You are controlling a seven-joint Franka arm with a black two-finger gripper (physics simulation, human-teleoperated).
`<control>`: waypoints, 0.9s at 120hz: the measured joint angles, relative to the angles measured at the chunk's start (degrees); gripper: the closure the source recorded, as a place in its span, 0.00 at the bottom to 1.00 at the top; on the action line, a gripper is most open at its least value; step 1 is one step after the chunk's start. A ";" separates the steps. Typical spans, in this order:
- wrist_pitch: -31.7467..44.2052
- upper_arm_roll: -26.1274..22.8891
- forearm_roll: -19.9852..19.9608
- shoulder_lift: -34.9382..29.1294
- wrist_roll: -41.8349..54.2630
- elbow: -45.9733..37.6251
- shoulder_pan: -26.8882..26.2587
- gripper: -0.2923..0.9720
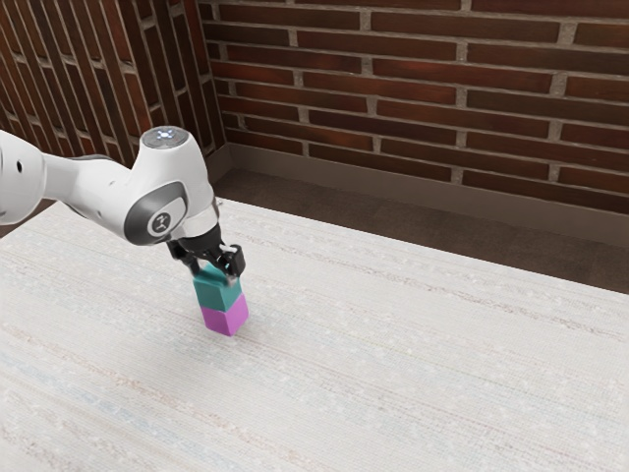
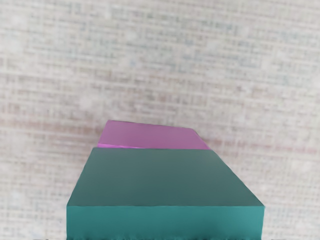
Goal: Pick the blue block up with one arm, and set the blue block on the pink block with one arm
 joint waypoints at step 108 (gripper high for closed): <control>-3.78 0.00 -12.91 -19.88 0.00 -2.79 -0.21 0.23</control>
